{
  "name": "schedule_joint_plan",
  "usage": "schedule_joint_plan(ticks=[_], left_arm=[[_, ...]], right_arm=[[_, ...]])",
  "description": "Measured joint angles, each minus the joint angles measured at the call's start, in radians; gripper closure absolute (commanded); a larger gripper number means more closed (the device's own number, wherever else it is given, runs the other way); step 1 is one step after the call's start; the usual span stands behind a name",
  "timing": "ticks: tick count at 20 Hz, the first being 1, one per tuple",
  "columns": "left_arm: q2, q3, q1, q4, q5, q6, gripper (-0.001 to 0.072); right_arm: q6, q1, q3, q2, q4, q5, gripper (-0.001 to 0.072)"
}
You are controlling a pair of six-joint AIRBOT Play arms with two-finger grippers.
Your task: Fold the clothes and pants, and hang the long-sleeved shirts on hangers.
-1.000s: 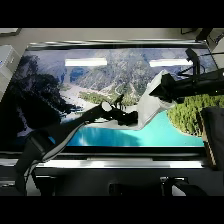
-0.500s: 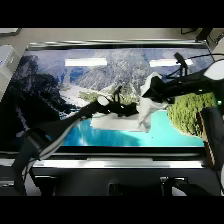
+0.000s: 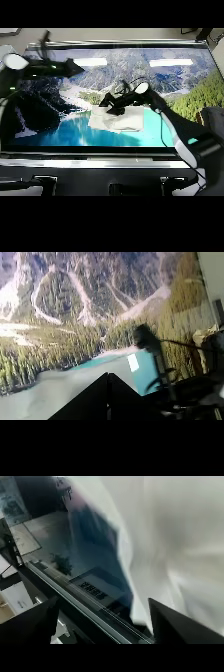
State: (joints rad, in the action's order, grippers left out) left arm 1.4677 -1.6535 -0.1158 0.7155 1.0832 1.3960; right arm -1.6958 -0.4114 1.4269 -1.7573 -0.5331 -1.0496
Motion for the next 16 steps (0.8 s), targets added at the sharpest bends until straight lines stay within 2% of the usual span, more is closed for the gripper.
schedule_joint_plan(ticks=[3,5,7,12,14,16], left_arm=[[-0.142,0.000,0.037,0.070,0.016,-0.002,0.0688],[-0.215,0.000,0.048,0.117,0.032,-0.003,0.0688],[-0.269,0.000,0.054,0.162,0.044,-0.003,0.0688],[-0.321,0.000,0.057,0.213,0.075,0.006,0.0688],[-0.327,0.002,0.057,0.221,0.078,0.019,0.0688],[-0.330,0.003,0.057,0.227,0.082,0.032,0.0687]], right_arm=[[0.062,0.014,0.000,-0.055,0.088,-0.007,0.0079],[0.087,0.098,0.000,-0.031,0.068,-0.051,0.0066],[0.088,0.222,0.000,0.020,-0.021,-0.113,0.0065],[0.026,0.506,-0.055,0.103,-0.393,-0.312,0.0067],[0.056,0.545,-0.137,0.111,-0.406,-0.310,0.0069],[0.124,0.548,-0.217,0.107,-0.338,-0.257,0.0093]])
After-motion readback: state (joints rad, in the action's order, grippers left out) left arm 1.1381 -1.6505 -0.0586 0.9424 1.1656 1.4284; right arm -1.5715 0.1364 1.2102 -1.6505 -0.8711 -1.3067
